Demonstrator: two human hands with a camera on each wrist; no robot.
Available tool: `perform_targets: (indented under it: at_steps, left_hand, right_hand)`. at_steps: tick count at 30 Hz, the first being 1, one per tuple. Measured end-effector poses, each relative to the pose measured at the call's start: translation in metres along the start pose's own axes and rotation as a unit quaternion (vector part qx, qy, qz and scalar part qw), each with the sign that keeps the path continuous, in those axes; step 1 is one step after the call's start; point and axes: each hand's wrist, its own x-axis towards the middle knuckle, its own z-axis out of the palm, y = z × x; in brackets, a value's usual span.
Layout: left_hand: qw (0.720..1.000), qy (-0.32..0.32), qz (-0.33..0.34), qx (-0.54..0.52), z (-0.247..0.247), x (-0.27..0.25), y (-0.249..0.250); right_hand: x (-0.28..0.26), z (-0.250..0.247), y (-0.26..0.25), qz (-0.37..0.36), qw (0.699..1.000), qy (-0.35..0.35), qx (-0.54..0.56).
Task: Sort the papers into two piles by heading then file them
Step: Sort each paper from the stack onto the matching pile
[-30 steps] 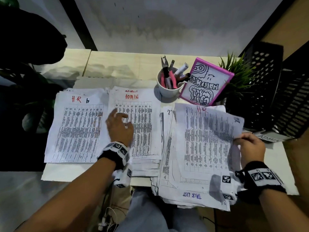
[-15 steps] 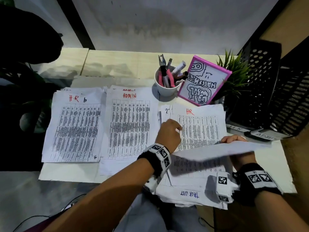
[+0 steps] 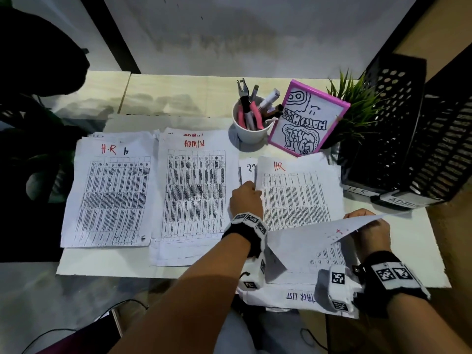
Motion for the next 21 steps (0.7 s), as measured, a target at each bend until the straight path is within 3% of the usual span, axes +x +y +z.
perform_targets:
  at_steps: [3, 7, 9, 12, 15, 19, 21]
  left_hand:
    - [0.993, -0.013, 0.093, 0.073, -0.008, -0.004, -0.005]
    - [0.969, 0.034, 0.242, 0.032, -0.016, -0.014, -0.015]
    - [0.955, 0.054, 0.293, -0.015, -0.017, -0.019, -0.023]
    - [0.946, 0.042, 0.312, -0.081, -0.024, -0.022, -0.029]
    - [0.942, 0.004, 0.310, -0.131, -0.032, -0.029, -0.027]
    - [0.948, -0.118, 0.237, -0.177, -0.037, -0.048, -0.020]
    - [0.944, -0.115, 0.250, -0.180, -0.036, -0.052, -0.017]
  right_hand:
    - [-0.010, 0.008, -0.016, -0.062, 0.995, -0.075, -0.013]
    - [-0.019, 0.013, -0.026, -0.089, 0.988, 0.007, -0.126]
    - [-0.013, 0.012, -0.026, -0.011, 0.997, 0.038, -0.060]
    - [-0.008, 0.009, -0.027, 0.078, 0.995, 0.059, 0.016]
    - [-0.012, 0.013, -0.031, 0.066, 0.995, 0.062, 0.034]
    - [-0.021, 0.022, -0.040, 0.044, 0.996, -0.010, 0.074]
    - [-0.020, 0.026, -0.039, 0.027, 0.997, -0.045, 0.064]
